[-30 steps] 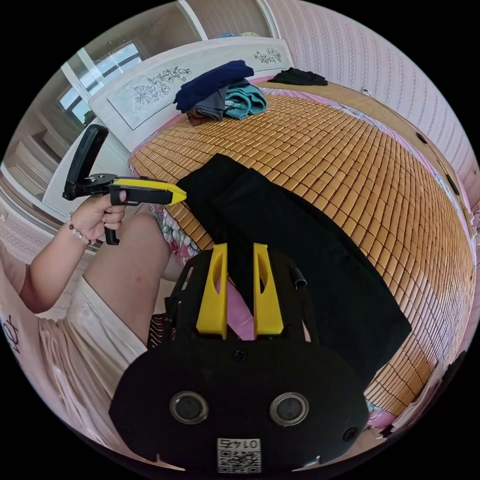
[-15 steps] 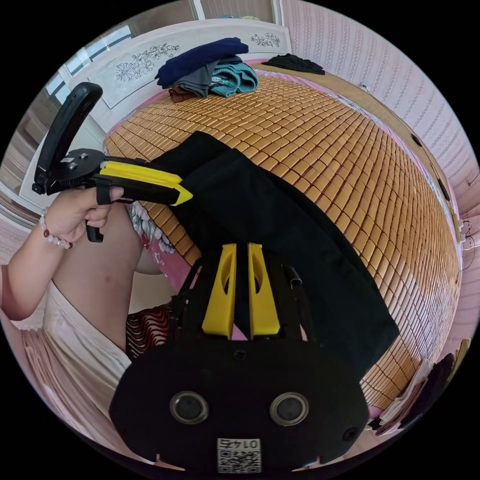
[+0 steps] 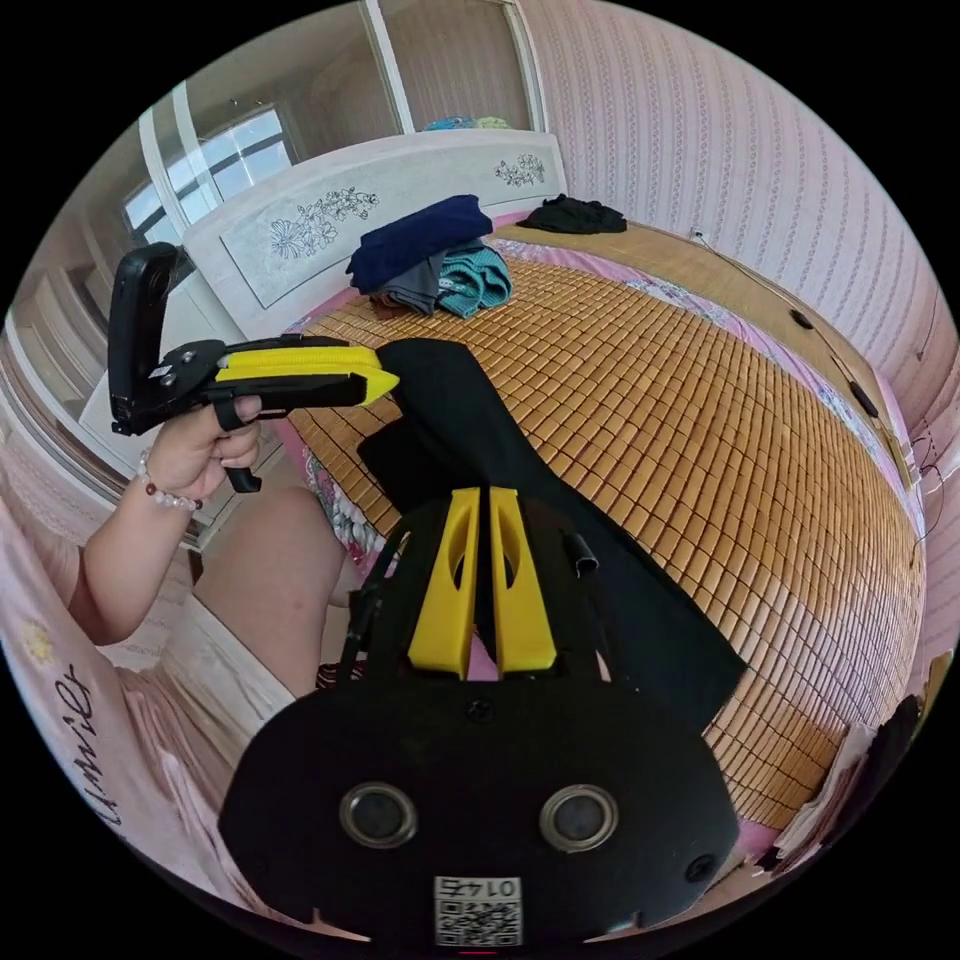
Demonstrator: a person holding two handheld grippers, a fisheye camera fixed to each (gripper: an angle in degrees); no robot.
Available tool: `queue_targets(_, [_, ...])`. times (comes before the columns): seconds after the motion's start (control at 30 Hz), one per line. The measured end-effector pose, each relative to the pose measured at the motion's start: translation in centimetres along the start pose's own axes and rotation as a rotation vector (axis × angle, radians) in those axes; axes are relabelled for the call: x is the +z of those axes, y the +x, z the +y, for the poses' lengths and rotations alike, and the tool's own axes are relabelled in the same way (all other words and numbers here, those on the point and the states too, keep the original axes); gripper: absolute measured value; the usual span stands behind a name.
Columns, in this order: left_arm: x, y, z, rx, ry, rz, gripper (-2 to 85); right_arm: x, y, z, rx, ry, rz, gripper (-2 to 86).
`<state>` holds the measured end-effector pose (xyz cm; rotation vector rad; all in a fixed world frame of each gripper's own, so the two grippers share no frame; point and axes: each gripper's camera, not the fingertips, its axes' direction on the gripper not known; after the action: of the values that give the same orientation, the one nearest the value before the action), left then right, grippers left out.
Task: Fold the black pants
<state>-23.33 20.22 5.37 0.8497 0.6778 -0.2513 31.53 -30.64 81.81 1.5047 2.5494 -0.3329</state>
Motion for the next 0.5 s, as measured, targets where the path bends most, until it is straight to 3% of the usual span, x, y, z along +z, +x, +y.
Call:
queue_targets(0.07, [0.8,-4.2,3.2,-0.124,-0.039,-0.054,1.9,2.9,-1.0,-2.2,-0.028,-0.020,-0.132,1.1])
queue_targets(0.13, [5.7,-10.0,8.1,-0.313,-0.211,-0.022,4.1,6.4,-1.5,-3.2,-0.037,-0.135,-0.109,1.3])
queue_targets(0.2, [7.4,-11.7,10.6,-0.362,-0.290,-0.045,5.0,8.0,-1.5,-3.3,-0.026,-0.198,-0.076,1.1])
queue_targets(0.37, [4.8,-6.7,11.3,-0.204,-0.243,-0.063,4.3,5.4,1.1,-1.0,0.000,-0.234,0.074,-0.7])
queue_targets(0.5, [8.2,3.6,10.6,0.007,-0.221,0.138,0.7,5.0,4.9,-1.6,0.077,-0.283,0.114,-0.6])
